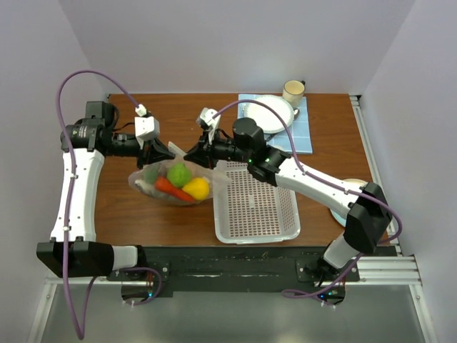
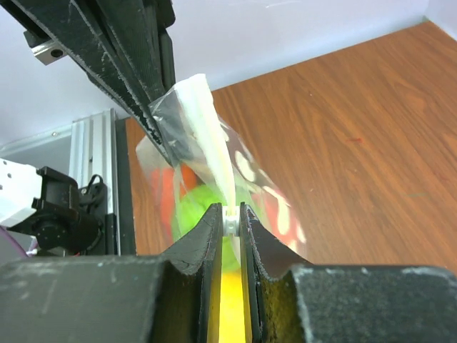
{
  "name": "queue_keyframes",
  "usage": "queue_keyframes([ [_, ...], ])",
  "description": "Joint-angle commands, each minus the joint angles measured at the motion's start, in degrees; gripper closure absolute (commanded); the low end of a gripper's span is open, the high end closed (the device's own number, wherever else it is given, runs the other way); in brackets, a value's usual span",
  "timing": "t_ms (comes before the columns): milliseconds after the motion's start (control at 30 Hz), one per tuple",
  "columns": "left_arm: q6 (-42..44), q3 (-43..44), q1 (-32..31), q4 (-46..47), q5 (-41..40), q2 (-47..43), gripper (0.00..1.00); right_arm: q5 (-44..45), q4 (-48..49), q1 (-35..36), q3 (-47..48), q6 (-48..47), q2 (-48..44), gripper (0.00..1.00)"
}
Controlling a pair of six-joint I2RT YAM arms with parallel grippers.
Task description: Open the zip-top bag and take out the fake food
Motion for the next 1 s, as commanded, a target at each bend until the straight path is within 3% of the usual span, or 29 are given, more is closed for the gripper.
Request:
queue_keyframes([
  [0, -0.8, 0.7, 0.4, 0.7, 2.9, 0.8, 1.00, -1.5, 0.4, -0.5, 1.7, 1.0, 0.4, 0.90],
  [200, -0.1, 1.0, 0.9, 0.8, 1.1, 1.7, 1.00, -2.1, -3.9, -0.5, 0.9, -0.2, -1.7, 0.93],
  [533, -0.8, 12.1, 11.1, 0.7, 2.3, 9.5, 1.00, 1.3, -1.3, -0.5, -18.8, 1.8, -13.3, 0.93],
  [967, -0.5, 10.5, 12.8, 1.6, 3.0, 9.7, 1.00, 2.2, -3.6, -0.5, -24.1, 3.2, -15.5, 0.90],
])
